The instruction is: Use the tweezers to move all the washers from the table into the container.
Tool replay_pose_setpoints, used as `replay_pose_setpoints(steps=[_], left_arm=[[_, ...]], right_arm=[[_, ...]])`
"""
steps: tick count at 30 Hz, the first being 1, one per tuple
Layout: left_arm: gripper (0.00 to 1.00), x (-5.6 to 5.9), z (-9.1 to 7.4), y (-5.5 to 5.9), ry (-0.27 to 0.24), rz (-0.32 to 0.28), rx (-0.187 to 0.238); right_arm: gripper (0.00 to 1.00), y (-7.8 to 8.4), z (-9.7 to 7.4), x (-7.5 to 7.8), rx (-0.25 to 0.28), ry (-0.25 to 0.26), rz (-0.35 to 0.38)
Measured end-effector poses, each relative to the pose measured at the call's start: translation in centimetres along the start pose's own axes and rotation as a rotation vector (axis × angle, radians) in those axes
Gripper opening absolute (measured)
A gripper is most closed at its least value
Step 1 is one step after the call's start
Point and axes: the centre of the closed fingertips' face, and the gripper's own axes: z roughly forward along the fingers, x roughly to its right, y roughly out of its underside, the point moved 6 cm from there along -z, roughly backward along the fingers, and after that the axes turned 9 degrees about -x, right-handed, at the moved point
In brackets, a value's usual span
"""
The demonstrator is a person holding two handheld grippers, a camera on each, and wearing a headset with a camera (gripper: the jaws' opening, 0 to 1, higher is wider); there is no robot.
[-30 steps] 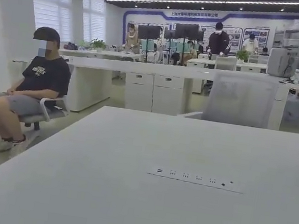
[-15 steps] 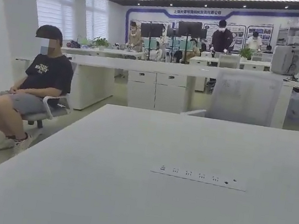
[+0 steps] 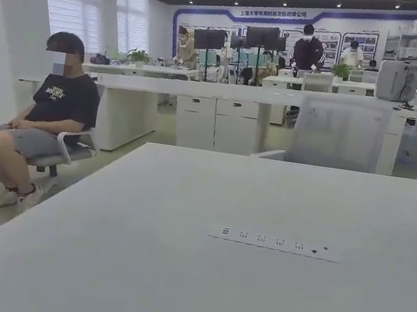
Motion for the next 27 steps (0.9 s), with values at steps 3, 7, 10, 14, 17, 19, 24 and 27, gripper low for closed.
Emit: replay_pose_setpoints(steps=[3,7,10,14,17,19,24,27], left_arm=[[0.85,0.0,0.0,0.0,0.001,0.000,0.001],[0.85,0.0,0.0,0.0,0.001,0.000,0.000],[0.85,0.0,0.0,0.0,0.002,0.003,-0.003],[0.85,0.0,0.0,0.0,0.005,0.002,-0.002],[0.82,-0.2,-0.2,-0.1,0.000,-0.013,0.012],[0.83,-0.4,-0.3,-0.2,-0.002,-0.033,0.035],[0.87,-0.5,-0.4,-0.4,-0.009,-0.021,0.045],[0.87,-0.5,-0.3,-0.3,-0.006,-0.022,0.043]], right_arm=[[0.02,0.0,0.1,0.2,-0.007,0.012,-0.015],[0.02,0.1,0.4,0.3,-0.022,0.032,-0.057],[0.02,0.1,0.5,0.4,-0.023,0.039,-0.079],[0.02,0.1,0.6,0.5,-0.020,0.051,-0.116],[0.02,0.2,0.8,0.3,-0.024,0.061,-0.134],[0.02,0.2,0.9,0.3,-0.023,0.068,-0.140],[0.02,0.3,1.1,0.2,-0.032,0.080,-0.156],[0.02,0.3,1.2,0.1,-0.033,0.080,-0.163]])
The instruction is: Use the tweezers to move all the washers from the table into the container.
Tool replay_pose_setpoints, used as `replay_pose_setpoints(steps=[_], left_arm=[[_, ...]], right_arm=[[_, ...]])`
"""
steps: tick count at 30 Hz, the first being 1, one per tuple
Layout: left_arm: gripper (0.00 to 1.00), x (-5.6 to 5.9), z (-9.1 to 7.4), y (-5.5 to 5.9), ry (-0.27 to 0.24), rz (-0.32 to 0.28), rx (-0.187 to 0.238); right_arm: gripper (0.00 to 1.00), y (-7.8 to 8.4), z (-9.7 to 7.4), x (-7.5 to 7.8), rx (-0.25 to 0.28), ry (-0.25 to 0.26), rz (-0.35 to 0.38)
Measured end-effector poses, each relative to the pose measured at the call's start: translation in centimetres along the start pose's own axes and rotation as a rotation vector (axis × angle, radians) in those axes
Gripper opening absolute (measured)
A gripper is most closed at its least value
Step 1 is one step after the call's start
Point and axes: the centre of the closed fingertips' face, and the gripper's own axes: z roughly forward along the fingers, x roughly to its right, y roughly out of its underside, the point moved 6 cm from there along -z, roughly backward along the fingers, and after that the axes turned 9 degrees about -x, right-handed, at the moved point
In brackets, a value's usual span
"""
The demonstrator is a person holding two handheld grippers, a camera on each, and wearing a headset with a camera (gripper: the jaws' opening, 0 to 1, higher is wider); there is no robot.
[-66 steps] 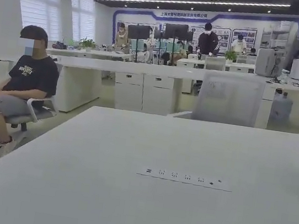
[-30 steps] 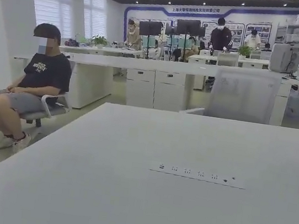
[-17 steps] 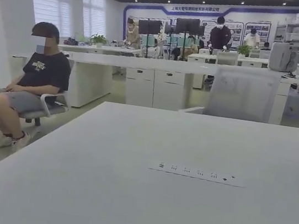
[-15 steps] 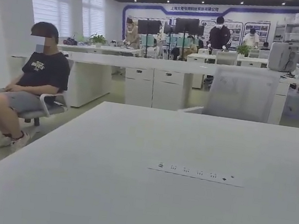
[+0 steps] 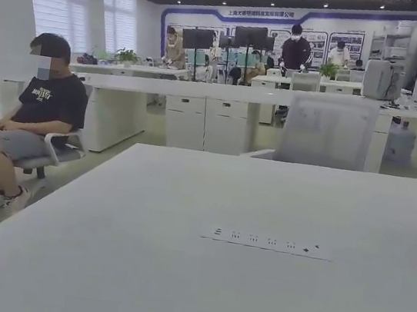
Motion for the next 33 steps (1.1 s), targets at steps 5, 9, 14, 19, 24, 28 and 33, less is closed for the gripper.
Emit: replay_pose_setpoints(steps=[5,9,14,19,24,28,33], left_arm=[[0.86,0.0,0.0,0.0,0.004,0.003,-0.004],[0.86,0.0,0.0,0.0,0.002,-0.004,-0.003],[0.87,-0.4,-0.1,0.0,-0.019,-0.017,0.007],[0.86,-0.3,-0.1,0.1,-0.014,-0.010,-0.002],[0.86,-0.3,0.1,0.3,-0.013,-0.007,-0.015],[0.86,-0.3,0.1,0.3,-0.010,-0.007,-0.018],[0.86,-0.3,0.2,0.4,-0.008,-0.003,-0.024]], right_arm=[[0.03,0.1,0.1,-0.1,-0.003,0.007,-0.017],[0.03,0.1,0.1,0.0,-0.004,0.011,-0.014],[0.03,-0.1,-0.7,-0.4,0.014,0.023,-0.016],[0.03,-0.6,-2.0,-1.1,0.044,0.025,-0.015],[0.03,-1.6,-3.6,-2.0,0.086,0.023,-0.021],[0.03,-2.5,-4.9,-2.9,0.130,0.017,-0.025],[0.03,-3.1,-5.8,-4.5,0.159,-0.009,-0.024]])
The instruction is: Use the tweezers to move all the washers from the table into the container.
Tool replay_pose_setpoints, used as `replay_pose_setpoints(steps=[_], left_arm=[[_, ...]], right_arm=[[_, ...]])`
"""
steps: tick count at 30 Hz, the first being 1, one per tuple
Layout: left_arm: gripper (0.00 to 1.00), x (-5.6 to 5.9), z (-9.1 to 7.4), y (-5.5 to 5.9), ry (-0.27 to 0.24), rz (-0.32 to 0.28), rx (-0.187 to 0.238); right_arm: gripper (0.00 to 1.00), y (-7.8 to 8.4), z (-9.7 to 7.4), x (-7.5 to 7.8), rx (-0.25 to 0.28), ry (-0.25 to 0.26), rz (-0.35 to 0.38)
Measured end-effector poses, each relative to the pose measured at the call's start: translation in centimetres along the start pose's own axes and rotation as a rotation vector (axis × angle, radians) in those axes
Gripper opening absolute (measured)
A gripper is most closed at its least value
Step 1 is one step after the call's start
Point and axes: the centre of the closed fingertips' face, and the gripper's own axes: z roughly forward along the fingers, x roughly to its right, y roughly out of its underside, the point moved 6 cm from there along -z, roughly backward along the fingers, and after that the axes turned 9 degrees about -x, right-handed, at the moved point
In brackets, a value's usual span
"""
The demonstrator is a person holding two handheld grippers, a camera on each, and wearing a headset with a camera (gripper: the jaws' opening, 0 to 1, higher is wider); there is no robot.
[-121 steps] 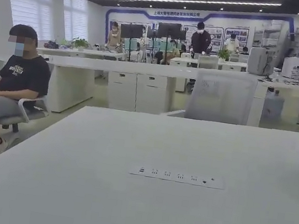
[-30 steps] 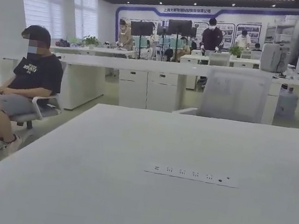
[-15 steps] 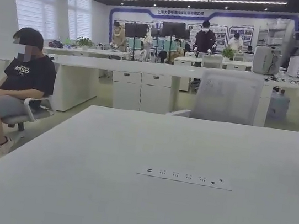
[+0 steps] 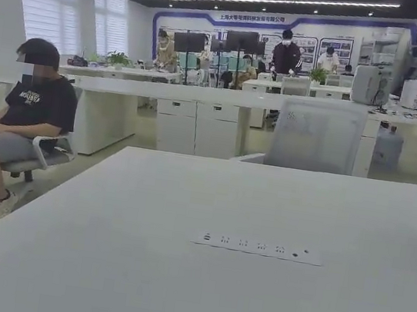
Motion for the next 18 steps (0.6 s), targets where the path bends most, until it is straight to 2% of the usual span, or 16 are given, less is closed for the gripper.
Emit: replay_pose_setpoints(steps=[3,11,18], left_arm=[[0.86,0.0,0.0,0.0,0.002,-0.001,0.001],[0.85,0.0,0.0,0.0,-0.002,-0.003,-0.001],[0.85,0.1,0.0,0.0,0.001,0.001,-0.007]], right_arm=[[0.03,0.0,0.0,-0.8,0.025,-0.018,0.014],[0.03,2.2,0.8,-2.6,-0.018,-0.060,0.016],[0.03,3.7,1.5,-2.9,-0.048,-0.067,0.022]])
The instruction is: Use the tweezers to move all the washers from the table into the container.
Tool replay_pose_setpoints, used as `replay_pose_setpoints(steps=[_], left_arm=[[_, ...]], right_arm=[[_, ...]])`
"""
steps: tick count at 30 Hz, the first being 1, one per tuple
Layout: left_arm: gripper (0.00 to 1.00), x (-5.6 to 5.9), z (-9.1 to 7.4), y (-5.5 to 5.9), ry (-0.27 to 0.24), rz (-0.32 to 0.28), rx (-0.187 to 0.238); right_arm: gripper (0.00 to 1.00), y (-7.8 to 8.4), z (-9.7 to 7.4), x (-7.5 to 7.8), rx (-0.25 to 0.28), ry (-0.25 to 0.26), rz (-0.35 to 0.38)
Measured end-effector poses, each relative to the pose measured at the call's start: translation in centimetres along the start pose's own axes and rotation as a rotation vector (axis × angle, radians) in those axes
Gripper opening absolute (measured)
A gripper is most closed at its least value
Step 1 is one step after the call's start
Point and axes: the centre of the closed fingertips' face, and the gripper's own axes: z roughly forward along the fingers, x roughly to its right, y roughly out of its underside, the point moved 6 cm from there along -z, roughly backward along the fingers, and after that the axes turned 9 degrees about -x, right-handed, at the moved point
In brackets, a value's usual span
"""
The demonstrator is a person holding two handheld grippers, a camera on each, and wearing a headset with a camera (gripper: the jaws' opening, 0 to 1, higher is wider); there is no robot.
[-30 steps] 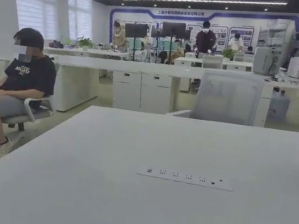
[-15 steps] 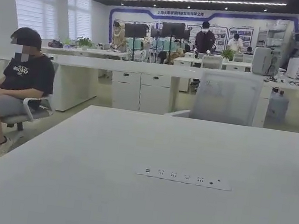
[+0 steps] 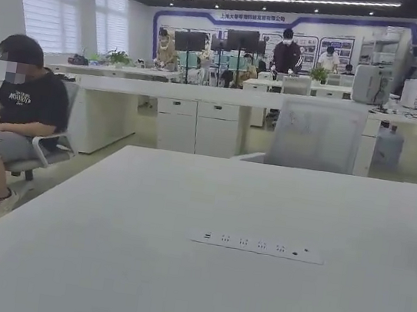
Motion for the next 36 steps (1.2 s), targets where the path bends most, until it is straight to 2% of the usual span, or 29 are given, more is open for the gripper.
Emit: replay_pose_setpoints(steps=[7,16,18,24,36], left_arm=[[0.85,-0.1,0.0,0.1,-0.007,0.000,-0.006],[0.84,-0.2,-0.1,0.2,-0.012,0.008,-0.019],[0.84,-0.2,-0.1,0.2,-0.012,0.008,-0.017],[0.84,-0.3,-0.1,0.2,-0.012,0.009,-0.018],[0.84,-0.3,0.0,0.3,-0.014,0.011,-0.022]], right_arm=[[0.03,1.2,1.6,-0.7,-0.040,-0.003,-0.005],[0.03,1.9,3.1,-1.0,-0.084,0.055,-0.063],[0.03,2.2,3.3,-1.0,-0.093,0.052,-0.060],[0.03,2.5,3.7,-1.3,-0.102,0.057,-0.091],[0.03,2.5,3.7,-1.4,-0.093,0.053,-0.108]])
